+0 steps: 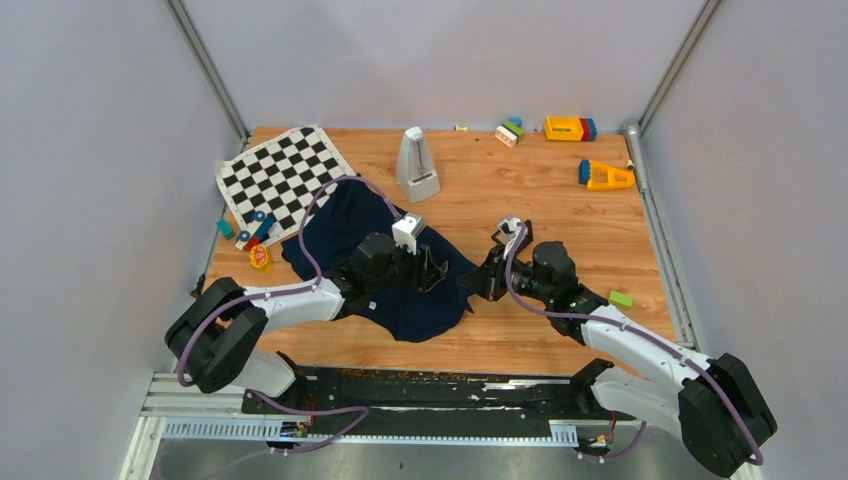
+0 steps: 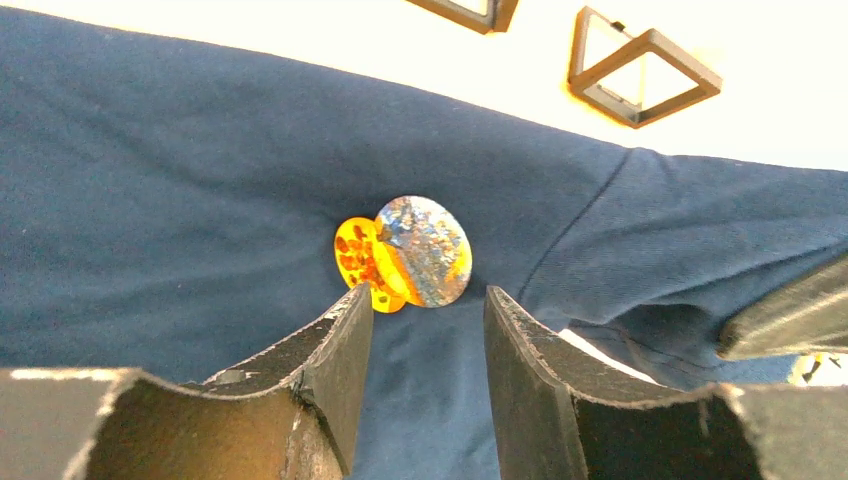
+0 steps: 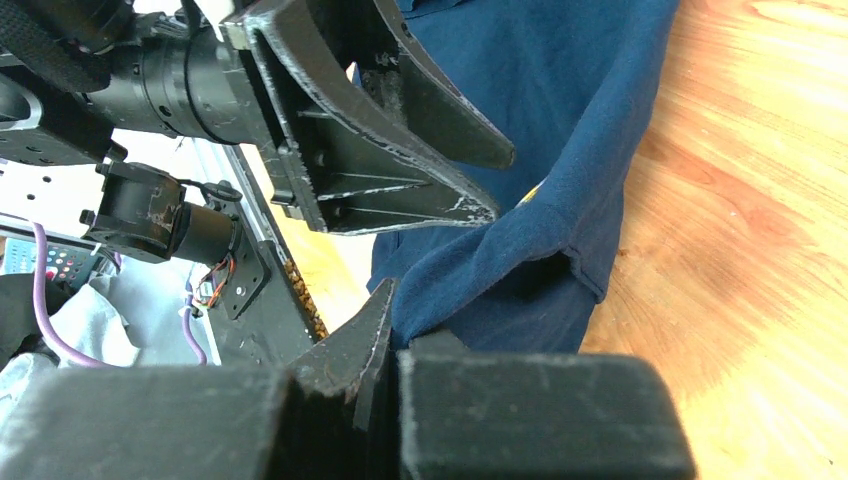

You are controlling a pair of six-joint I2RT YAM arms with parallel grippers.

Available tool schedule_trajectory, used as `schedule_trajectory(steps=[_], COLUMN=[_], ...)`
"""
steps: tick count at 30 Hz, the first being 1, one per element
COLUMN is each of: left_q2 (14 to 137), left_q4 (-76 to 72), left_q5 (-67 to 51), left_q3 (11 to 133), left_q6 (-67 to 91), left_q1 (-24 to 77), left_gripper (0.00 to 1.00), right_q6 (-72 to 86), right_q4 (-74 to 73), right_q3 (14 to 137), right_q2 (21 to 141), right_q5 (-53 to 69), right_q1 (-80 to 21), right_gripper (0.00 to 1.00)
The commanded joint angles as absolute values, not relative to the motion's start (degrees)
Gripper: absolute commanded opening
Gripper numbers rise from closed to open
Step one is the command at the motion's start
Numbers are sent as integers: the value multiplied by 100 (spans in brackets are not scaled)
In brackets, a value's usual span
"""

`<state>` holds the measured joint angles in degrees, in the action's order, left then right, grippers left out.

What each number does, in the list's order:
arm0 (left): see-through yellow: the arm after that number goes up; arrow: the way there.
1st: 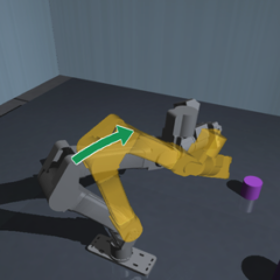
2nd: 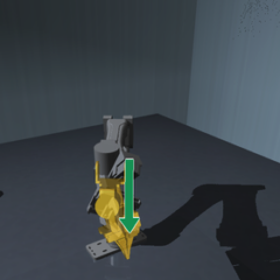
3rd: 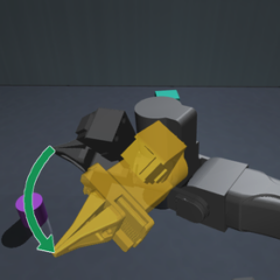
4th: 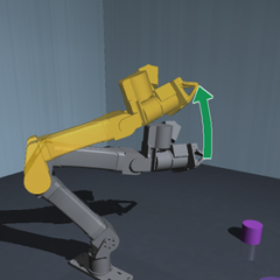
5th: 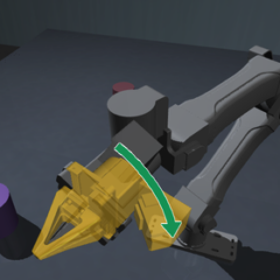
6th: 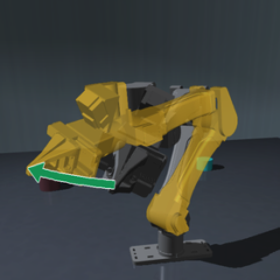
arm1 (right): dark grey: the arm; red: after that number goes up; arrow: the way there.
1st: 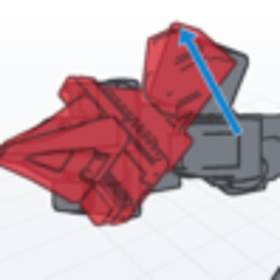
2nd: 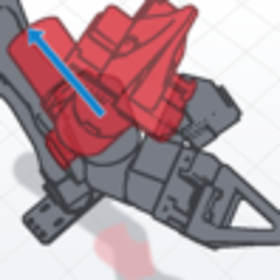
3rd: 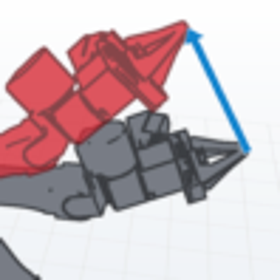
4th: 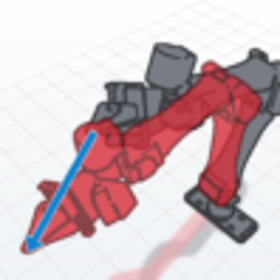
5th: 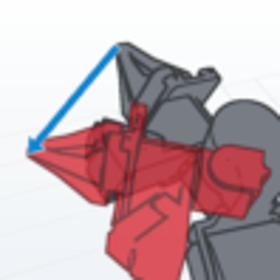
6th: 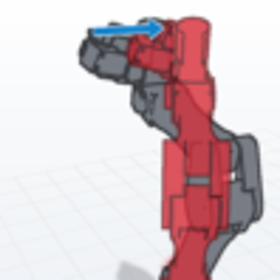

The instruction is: Remove the brooch from the garment

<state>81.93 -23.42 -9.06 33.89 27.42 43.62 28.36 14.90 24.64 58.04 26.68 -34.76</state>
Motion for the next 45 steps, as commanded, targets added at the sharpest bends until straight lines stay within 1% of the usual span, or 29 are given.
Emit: schedule_trajectory(steps=[1, 4, 8, 14, 19, 21, 22, 25, 26, 27, 28, 29, 31, 34, 36, 37, 41, 45], left_q2=[7941, 8070, 8302, 8474, 8454, 8451, 8444, 8404, 8385, 8376, 8363, 8365, 8363, 8277, 8178, 8145, 8018, 7892], left_q4=[-2895, -2819, -2830, -2701, -2233, -2135, -2098, -2091, -2153, -2210, -2293, -2324, -2322, -2209, -2149, -2116, -1733, -1556], left_q5=[-1193, -1154, -1144, -951, -563, -444, -420, -395, -488, -573, -756, -826, -924, -863, -806, -794, -886, -901], left_q3=[3322, 3396, 3562, 3701, 3823, 3850, 3856, 3857, 3840, 3832, 3814, 3810, 3823, 3827, 3798, 3799, 3880, 3889], left_q6=[2577, 2508, 2361, 2217, 2075, 2062, 2059, 2019, 2006, 1978, 1940, 1937, 1927, 1877, 1868, 1870, 1825, 1853], left_q1=[4350, 4370, 4421, 4430, 4430, 4430, 4430, 4430, 4430, 4430, 4430, 4430, 4430, 4430, 4431, 4430, 4430, 4430], left_gripper=[54, 57, 57, 49, 41, 37, 33, 25, 21, 15, 12, 5, 0, 0, 0, 0, 0, 0], right_q6=[2733, 2742, 2746, 2751, 2744, 2742, 2742, 2742, 2742, 2741, 2734, 2734, 2738, 2747, 2778, 2796, 2886, 2927], right_q4=[1736, 1740, 1764, 1758, 1731, 1723, 1723, 1723, 1723, 1729, 1731, 1731, 1723, 1680, 1489, 1302, 700, 624], right_q3=[2501, 2500, 2505, 2505, 2513, 2508, 2512, 2521, 2530, 2531, 2539, 2554, 2566, 2565, 2599, 2645, 2770, 2784], right_q2=[5772, 5766, 5757, 5748, 5775, 5768, 5770, 5798, 5813, 5837, 5862, 5883, 5913, 5902, 5905, 5915, 5911, 5935], right_q5=[2760, 2774, 2830, 2831, 2836, 2831, 2827, 2843, 2860, 2882, 2909, 2923, 2927, 2810, 2444, 2144, 922, 697], right_q1=[-3507, -3507, -3507, -3507, -3507, -3507, -3507, -3505, -3507, -3508, -3501, -3507, -3507, -3507, -3506, -3505, -3498, -3481], right_gripper=[1, 1, 1, 0, 0, 0, 0, 0, 0, 0, 0, 0, 0, 1, 7, 8, 5, 5])
